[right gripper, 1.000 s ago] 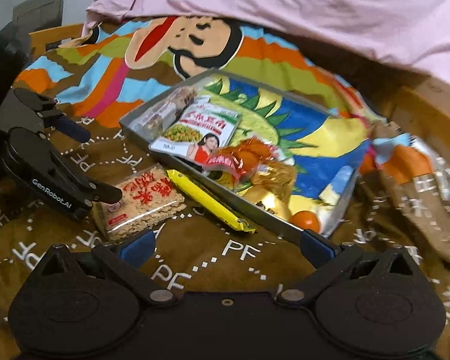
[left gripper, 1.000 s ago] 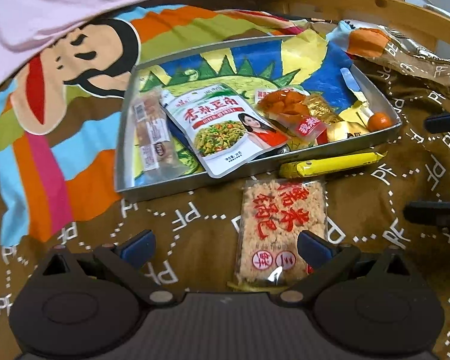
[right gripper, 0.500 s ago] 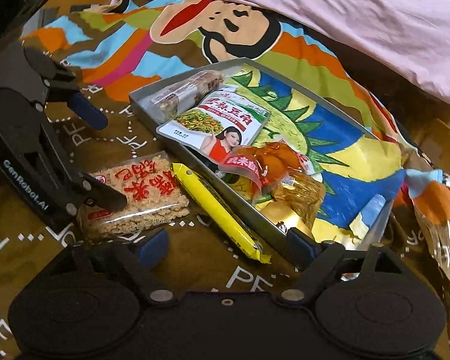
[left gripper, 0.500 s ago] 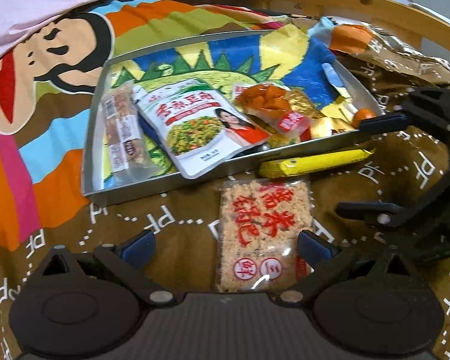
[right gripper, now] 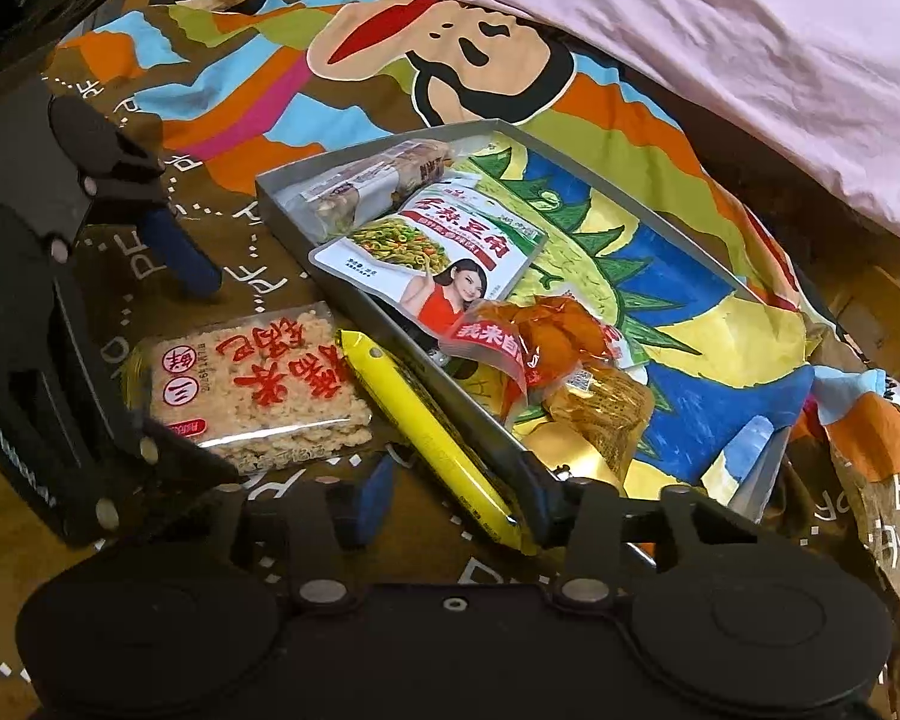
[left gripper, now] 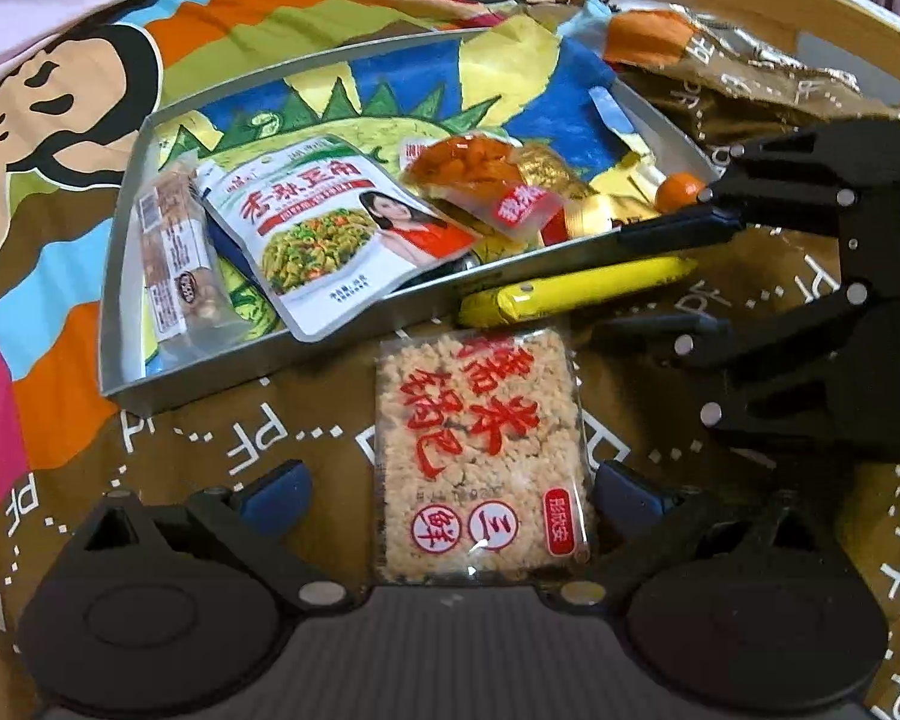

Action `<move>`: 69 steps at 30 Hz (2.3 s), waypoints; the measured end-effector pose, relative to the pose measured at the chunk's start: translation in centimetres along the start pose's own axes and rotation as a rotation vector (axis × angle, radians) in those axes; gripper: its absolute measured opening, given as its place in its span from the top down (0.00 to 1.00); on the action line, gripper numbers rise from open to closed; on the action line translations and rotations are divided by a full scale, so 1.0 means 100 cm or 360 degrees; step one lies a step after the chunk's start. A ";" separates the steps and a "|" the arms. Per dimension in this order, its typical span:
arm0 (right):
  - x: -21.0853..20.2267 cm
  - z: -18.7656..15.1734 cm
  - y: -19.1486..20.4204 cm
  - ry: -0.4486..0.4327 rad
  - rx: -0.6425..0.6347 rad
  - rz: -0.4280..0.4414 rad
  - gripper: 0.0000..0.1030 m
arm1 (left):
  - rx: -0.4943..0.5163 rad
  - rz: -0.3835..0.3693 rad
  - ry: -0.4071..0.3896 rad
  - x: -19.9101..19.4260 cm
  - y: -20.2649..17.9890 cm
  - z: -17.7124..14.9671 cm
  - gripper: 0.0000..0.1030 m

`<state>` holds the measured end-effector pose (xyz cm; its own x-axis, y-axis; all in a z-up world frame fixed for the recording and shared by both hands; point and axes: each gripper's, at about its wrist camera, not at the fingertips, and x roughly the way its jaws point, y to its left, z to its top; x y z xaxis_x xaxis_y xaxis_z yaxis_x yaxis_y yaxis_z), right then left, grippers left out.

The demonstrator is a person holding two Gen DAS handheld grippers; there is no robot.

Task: Organize snacks
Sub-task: 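Move the left tool to the rice-cracker packet while the right tool approaches the yellow tube, then grasp the yellow tube with the right tool while the left tool grasps the rice-cracker packet, then carry the rice-cracker packet and yellow tube over the tray with both tools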

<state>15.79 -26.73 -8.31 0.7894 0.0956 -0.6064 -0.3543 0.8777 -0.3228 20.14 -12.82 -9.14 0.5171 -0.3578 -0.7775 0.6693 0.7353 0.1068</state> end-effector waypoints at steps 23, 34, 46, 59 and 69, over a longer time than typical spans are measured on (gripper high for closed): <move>0.002 0.000 0.012 0.0098 0.0097 -0.0192 0.74 | -0.0135 -0.0045 0.0068 0.000 -0.004 0.003 0.26; -0.050 -0.001 -0.010 0.0200 0.0645 -0.0144 0.78 | -0.0553 -0.0060 0.0198 -0.021 0.013 -0.009 0.26; -0.070 -0.016 -0.011 0.0165 0.1181 -0.0001 0.89 | -0.0632 -0.0024 0.0218 -0.012 0.015 -0.011 0.25; -0.084 -0.014 -0.004 0.0076 0.1176 -0.0056 0.89 | -0.0877 -0.0136 0.0162 -0.046 0.030 -0.023 0.27; -0.120 0.000 0.006 -0.0228 0.1031 -0.0195 0.89 | -0.0795 0.0023 -0.0222 -0.093 0.016 0.005 0.27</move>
<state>6.12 -27.34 -1.23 0.8794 -0.0006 -0.4761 0.0792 0.9863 0.1450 16.66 -8.59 -1.39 0.6134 -0.3939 -0.6845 0.3430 0.9136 -0.2184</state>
